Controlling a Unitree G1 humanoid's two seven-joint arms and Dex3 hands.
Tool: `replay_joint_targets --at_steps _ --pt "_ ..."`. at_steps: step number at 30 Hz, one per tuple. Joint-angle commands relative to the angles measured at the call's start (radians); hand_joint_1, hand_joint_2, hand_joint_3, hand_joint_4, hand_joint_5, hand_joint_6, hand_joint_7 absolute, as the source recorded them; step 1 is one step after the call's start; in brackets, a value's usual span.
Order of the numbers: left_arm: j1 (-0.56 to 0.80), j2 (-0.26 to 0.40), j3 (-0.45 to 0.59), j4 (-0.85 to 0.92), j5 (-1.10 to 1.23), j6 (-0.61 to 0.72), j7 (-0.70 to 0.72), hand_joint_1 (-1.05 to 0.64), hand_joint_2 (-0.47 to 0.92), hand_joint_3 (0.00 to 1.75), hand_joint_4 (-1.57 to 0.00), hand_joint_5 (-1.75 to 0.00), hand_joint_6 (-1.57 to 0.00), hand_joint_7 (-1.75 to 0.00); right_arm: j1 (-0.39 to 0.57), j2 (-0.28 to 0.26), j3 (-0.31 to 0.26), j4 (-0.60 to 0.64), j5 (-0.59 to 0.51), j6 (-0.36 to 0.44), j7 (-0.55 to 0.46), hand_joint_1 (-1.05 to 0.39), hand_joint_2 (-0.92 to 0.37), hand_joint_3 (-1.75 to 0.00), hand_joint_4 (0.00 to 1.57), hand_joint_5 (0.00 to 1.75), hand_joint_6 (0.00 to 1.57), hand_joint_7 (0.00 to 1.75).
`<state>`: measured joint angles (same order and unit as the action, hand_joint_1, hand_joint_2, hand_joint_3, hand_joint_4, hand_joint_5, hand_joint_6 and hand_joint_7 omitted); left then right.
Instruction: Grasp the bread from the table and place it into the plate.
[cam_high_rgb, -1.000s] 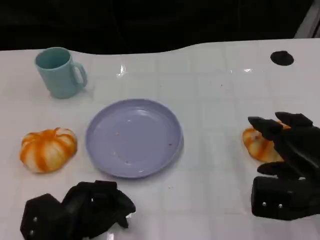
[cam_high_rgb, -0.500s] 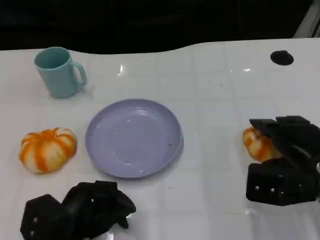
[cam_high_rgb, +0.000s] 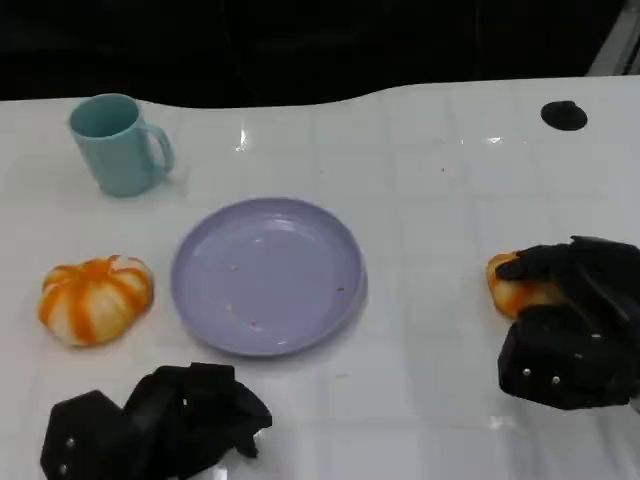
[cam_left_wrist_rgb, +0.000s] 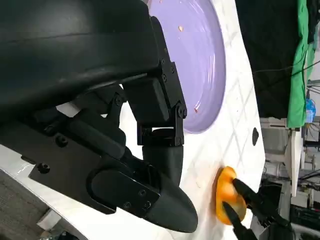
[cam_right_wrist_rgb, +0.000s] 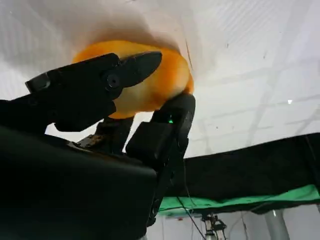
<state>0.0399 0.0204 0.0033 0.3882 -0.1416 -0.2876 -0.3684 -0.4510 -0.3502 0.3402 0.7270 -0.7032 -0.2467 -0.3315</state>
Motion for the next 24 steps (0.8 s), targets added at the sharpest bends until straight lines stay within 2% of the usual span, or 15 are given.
replay_joint_targets --at_steps 1,2,5,10,16,24 --pt "0.013 0.014 0.009 0.007 -0.005 0.002 0.001 -1.05 0.82 0.00 -0.88 -1.53 -1.34 -0.71 -0.004 0.006 -0.002 0.025 0.009 -0.046 -0.086 0.02 -0.51 -0.87 0.94 1.72 0.90 1.36" --pt "0.014 0.014 0.011 0.009 -0.006 -0.001 0.000 -1.05 0.82 0.00 -0.88 -1.53 -1.34 -0.71 -0.002 0.012 -0.004 0.022 0.012 -0.053 -0.102 0.03 -0.50 -0.90 0.93 1.74 0.82 1.54" --pt "0.017 0.015 0.013 0.010 -0.007 -0.004 -0.001 -1.05 0.82 0.00 -0.88 -1.53 -1.34 -0.71 0.006 0.024 -0.010 0.013 0.024 -0.080 -0.141 0.03 -0.44 -1.02 0.94 1.75 0.78 1.65" --pt "0.019 0.013 0.017 -0.002 -0.014 0.015 0.003 -1.04 0.82 0.00 -0.89 -1.53 -1.35 -0.70 0.014 0.033 -0.011 -0.012 0.024 -0.118 -0.186 0.06 -0.33 -1.21 0.95 1.75 0.79 1.68" --pt "0.011 0.015 0.017 0.003 -0.008 0.017 0.004 -1.05 0.83 0.00 -0.89 -1.52 -1.36 -0.70 0.010 0.046 -0.019 -0.050 0.034 -0.159 -0.210 0.05 -0.28 -1.34 0.97 1.75 0.79 1.69" --pt "0.001 0.013 0.014 0.016 -0.002 0.009 0.005 -1.05 0.83 0.00 -0.89 -1.53 -1.35 -0.69 0.025 0.072 -0.046 -0.140 0.137 -0.211 -0.113 0.10 -0.21 -1.46 0.98 1.75 0.81 1.67"
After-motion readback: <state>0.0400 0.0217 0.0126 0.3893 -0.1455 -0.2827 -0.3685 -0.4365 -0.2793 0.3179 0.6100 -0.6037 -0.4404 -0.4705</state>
